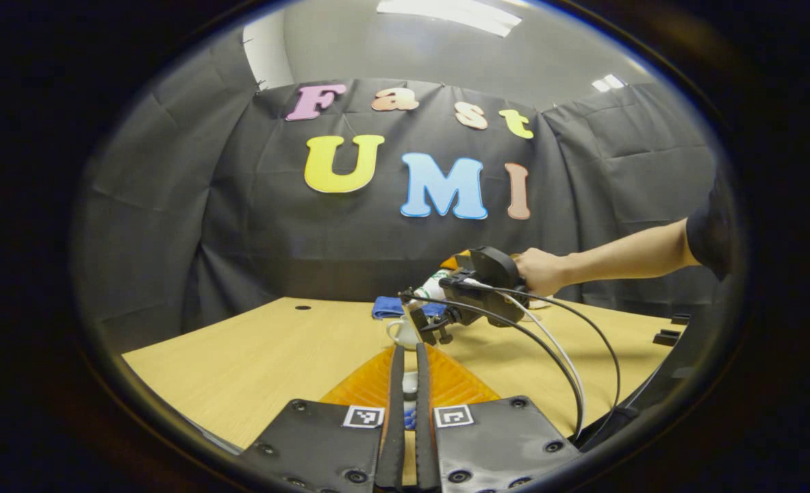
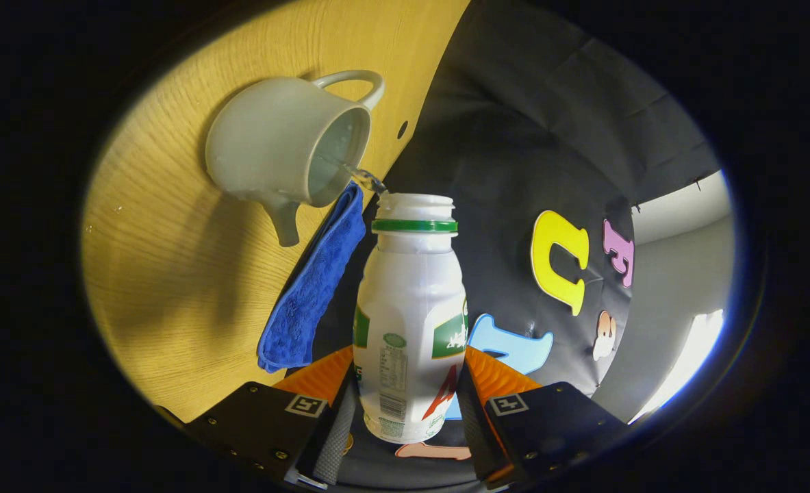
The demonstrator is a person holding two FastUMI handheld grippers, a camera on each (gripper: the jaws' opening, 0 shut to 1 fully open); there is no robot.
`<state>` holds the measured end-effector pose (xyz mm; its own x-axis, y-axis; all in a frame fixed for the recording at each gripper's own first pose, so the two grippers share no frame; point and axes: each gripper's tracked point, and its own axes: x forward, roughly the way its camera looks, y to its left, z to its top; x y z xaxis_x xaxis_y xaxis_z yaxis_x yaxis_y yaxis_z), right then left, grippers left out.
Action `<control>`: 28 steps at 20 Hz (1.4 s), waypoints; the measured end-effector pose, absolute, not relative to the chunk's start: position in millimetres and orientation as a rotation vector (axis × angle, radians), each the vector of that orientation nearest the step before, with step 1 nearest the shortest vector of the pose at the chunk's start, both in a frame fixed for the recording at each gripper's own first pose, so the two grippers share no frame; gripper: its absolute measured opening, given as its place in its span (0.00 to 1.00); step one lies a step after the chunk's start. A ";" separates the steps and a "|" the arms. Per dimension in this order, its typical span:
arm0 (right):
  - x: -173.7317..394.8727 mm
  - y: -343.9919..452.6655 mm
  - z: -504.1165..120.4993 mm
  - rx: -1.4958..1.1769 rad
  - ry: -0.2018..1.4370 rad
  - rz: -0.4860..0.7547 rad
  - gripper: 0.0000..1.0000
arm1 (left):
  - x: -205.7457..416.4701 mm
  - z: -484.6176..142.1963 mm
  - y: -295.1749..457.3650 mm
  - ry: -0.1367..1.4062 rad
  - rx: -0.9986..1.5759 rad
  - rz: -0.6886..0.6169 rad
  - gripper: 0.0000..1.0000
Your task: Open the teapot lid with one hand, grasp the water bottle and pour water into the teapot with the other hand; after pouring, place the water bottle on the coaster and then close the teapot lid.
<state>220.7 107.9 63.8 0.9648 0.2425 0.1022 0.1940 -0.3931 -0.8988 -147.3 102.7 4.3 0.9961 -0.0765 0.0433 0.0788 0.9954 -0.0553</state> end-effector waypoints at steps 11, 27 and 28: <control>220.6 108.6 61.0 -2.048 -0.342 0.043 0.71 | -148.2 4.8 105.2 -0.046 -0.052 -0.071 0.12; 218.6 117.5 65.7 -2.132 -0.416 0.028 0.71 | -148.2 1.9 104.2 -0.037 -0.035 -0.073 0.17; 218.4 118.0 65.6 -2.135 -0.417 0.028 0.71 | -148.5 2.6 104.3 -0.037 -0.034 -0.073 0.17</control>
<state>218.4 118.0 65.6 0.9421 0.3058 0.1378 0.2846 -0.5112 -0.8110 -148.5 104.3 2.6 0.9966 -0.0727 0.0381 0.0740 0.9967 -0.0323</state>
